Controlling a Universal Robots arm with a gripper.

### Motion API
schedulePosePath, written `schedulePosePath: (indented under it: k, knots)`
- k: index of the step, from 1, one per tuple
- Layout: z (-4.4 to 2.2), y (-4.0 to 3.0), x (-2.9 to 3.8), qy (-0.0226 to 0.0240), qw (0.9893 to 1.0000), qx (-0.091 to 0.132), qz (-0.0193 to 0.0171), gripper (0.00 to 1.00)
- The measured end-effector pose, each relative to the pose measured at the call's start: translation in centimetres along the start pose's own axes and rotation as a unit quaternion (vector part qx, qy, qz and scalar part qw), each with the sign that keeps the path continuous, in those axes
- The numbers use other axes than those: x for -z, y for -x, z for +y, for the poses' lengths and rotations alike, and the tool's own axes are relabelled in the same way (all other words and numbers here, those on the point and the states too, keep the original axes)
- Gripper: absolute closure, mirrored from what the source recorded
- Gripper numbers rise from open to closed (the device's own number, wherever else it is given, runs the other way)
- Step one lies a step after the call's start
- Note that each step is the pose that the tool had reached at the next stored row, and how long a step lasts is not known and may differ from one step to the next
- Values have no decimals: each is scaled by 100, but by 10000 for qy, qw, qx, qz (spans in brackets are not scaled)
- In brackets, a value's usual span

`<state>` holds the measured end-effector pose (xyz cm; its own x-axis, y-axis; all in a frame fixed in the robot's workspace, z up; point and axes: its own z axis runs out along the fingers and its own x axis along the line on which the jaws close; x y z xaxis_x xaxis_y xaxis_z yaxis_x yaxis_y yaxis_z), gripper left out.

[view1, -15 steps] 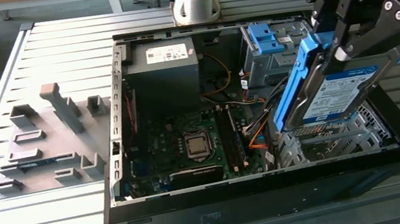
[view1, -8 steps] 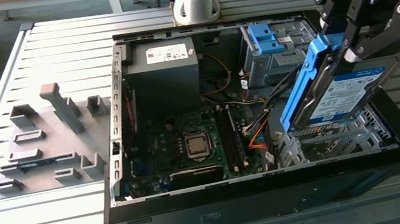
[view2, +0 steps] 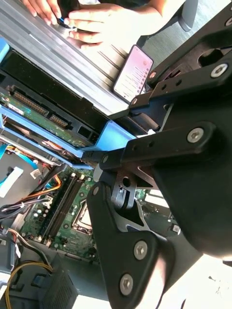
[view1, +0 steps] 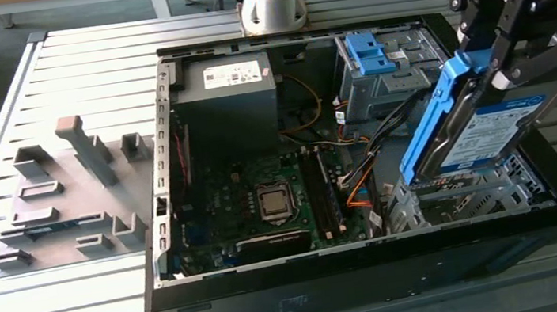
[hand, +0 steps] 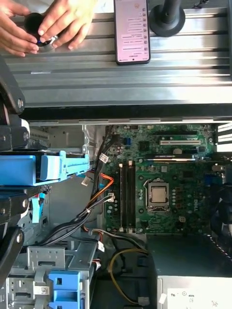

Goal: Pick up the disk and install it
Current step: 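Insert the disk into the insertion slot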

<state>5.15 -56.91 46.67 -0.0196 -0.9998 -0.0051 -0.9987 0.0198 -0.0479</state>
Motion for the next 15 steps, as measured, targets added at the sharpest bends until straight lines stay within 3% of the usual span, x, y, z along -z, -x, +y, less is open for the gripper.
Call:
schedulePosePath:
  k: [15]
  knots:
    - [-108, 2, -77, 0, 10000, -77, 4, 64]
